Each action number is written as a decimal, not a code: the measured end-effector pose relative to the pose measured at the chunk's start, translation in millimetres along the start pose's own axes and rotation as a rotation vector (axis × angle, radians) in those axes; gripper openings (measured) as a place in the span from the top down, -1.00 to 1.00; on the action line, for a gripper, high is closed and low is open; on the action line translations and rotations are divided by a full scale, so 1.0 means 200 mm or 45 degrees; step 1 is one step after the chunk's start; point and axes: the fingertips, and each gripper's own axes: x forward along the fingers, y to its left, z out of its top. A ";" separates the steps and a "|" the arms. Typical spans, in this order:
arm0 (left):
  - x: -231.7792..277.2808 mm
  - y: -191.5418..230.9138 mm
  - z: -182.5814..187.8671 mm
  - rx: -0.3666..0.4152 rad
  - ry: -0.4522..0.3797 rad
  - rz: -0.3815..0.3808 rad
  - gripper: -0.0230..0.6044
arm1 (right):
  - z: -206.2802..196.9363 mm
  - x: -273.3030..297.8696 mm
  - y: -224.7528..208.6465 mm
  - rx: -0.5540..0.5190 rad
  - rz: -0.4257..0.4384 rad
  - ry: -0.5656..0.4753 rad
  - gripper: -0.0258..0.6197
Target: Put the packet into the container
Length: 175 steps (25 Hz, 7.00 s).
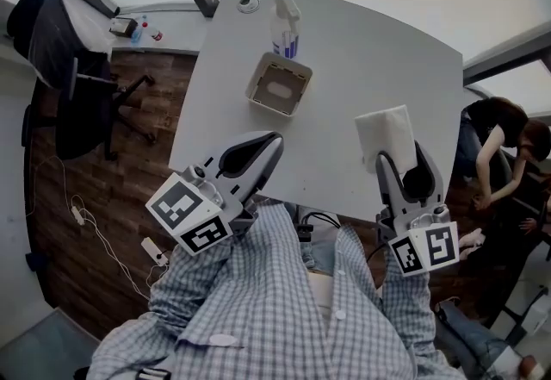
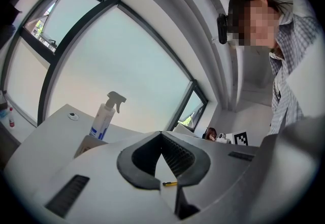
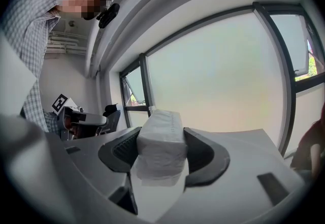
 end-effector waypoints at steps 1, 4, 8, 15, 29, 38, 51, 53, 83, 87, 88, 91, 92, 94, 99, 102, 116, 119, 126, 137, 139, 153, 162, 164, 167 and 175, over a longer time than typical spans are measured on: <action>0.00 0.01 0.00 -0.001 -0.004 0.007 0.91 | 0.00 0.01 0.00 0.001 0.011 0.003 0.12; -0.01 0.03 -0.01 -0.007 -0.006 0.031 0.91 | -0.02 0.06 0.02 -0.004 0.044 0.014 0.12; -0.04 0.06 -0.02 -0.015 -0.022 0.079 0.91 | -0.03 0.14 0.04 -0.021 0.106 0.034 0.12; -0.09 0.11 0.01 -0.018 -0.049 0.140 0.91 | 0.01 0.29 0.09 -0.081 0.195 0.040 0.12; -0.17 0.16 -0.01 -0.036 -0.082 0.221 0.91 | 0.01 0.60 0.24 -0.144 0.361 0.047 0.12; -0.18 0.19 -0.01 -0.048 -0.092 0.247 0.91 | -0.05 0.77 0.31 -0.181 0.435 0.089 0.12; -0.22 0.25 -0.04 -0.081 -0.085 0.289 0.91 | -0.17 0.92 0.41 -0.230 0.497 0.162 0.12; -0.21 0.26 -0.05 -0.086 -0.082 0.290 0.91 | -0.19 0.95 0.42 -0.237 0.505 0.173 0.12; -0.25 0.33 -0.08 -0.132 -0.077 0.343 0.90 | -0.49 1.18 0.49 -0.386 0.560 0.380 0.12; -0.25 0.33 -0.08 -0.133 -0.070 0.346 0.91 | -0.53 1.20 0.49 -0.408 0.556 0.402 0.12; -0.26 0.33 -0.08 -0.134 -0.070 0.348 0.91 | -0.53 1.20 0.49 -0.411 0.552 0.409 0.12; -0.27 0.33 -0.08 -0.137 -0.072 0.349 0.91 | -0.55 1.21 0.49 -0.432 0.541 0.427 0.12; -0.27 0.33 -0.09 -0.136 -0.071 0.349 0.91 | -0.56 1.21 0.49 -0.443 0.540 0.433 0.12; -0.27 0.33 -0.09 -0.139 -0.071 0.351 0.91 | -0.58 1.21 0.49 -0.462 0.538 0.450 0.12; -0.26 0.32 -0.10 -0.143 -0.072 0.348 0.91 | -0.61 1.20 0.47 -0.457 0.529 0.461 0.12; -0.26 0.31 -0.11 -0.144 -0.069 0.349 0.91 | -0.63 1.20 0.46 -0.474 0.530 0.485 0.12; -0.25 0.30 -0.12 -0.149 -0.066 0.340 0.91 | -0.69 1.19 0.45 -0.543 0.492 0.521 0.02; -0.25 0.29 -0.12 -0.149 -0.064 0.341 0.91 | -0.68 1.19 0.44 -0.511 0.485 0.510 -0.01; -0.24 0.28 -0.13 -0.145 -0.065 0.327 0.91 | -0.65 1.16 0.46 -0.546 0.508 0.476 -0.01; -0.20 0.24 -0.13 -0.125 -0.059 0.292 0.91 | -0.54 1.08 0.44 -0.504 0.487 0.391 0.00; -0.20 0.23 -0.13 -0.120 -0.056 0.283 0.91 | -0.51 1.05 0.43 -0.498 0.478 0.372 0.00; -0.11 0.13 -0.10 -0.067 -0.041 0.210 0.91 | -0.24 0.77 0.29 -0.393 0.321 0.196 0.88; -0.02 0.06 -0.07 -0.029 -0.021 0.139 0.91 | -0.12 0.57 0.13 -0.344 0.246 0.076 0.88; 0.00 0.05 -0.07 -0.021 -0.019 0.125 0.91 | -0.11 0.52 0.10 -0.345 0.233 0.062 0.88; 0.03 0.04 -0.06 -0.012 -0.019 0.108 0.91 | -0.09 0.45 0.05 -0.339 0.207 0.052 0.88; 0.08 0.01 -0.02 0.013 -0.022 0.072 0.91 | -0.05 0.27 -0.07 -0.294 0.107 0.031 0.88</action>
